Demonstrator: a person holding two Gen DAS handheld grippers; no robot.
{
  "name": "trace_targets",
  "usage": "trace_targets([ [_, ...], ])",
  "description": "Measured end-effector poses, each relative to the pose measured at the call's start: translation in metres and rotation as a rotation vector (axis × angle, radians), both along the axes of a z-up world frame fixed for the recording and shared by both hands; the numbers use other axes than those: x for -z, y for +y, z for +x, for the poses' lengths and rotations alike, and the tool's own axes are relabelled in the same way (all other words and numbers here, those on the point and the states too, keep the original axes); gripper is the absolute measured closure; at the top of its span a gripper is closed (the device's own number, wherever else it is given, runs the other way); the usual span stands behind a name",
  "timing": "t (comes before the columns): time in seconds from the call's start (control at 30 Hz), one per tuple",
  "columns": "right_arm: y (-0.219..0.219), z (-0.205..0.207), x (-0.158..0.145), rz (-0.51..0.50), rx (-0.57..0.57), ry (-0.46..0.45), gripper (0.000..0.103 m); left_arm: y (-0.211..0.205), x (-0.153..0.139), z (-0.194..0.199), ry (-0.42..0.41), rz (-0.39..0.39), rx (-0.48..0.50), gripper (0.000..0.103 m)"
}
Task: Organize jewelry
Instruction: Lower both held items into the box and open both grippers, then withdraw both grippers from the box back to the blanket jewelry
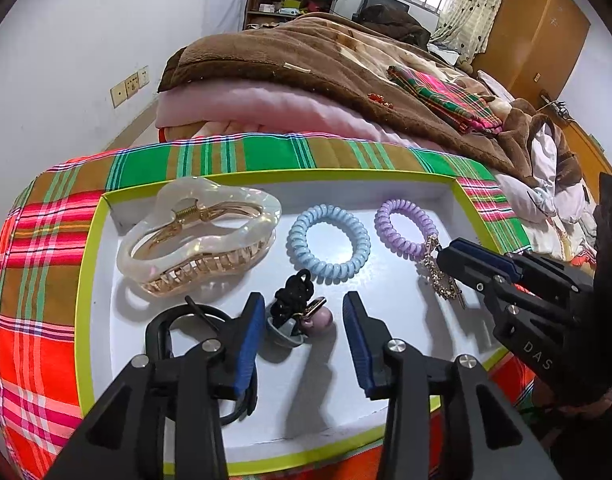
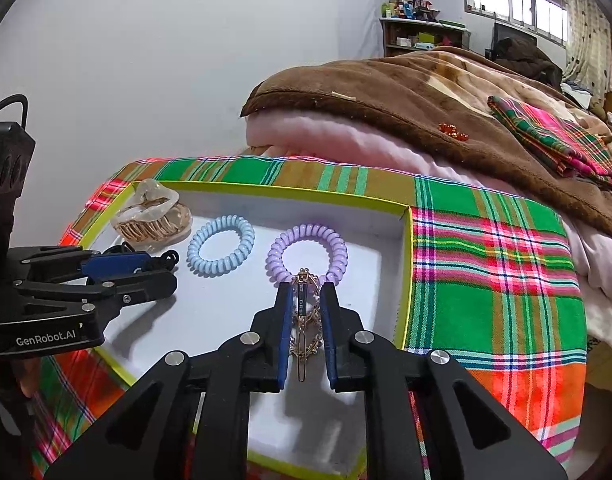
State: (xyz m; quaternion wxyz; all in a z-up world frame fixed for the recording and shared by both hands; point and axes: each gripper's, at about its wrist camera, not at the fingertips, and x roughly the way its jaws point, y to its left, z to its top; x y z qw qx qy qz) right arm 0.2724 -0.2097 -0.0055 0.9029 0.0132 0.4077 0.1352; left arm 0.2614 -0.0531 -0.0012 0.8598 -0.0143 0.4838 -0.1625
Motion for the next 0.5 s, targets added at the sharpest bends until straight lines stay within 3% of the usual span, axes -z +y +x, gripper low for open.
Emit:
trace_targets([
  [0.33,-0.001,-0.006,-0.005,0.013,0.008,-0.017,0.075,-0.002,-0.005,-0.004,-0.014,-0.014,0.003,0.047],
  [0.5,-0.002,-0.012,-0.012,0.019,0.010,-0.032,0.074,-0.003,-0.010,-0.010,-0.024,-0.016,0.005,0.045],
])
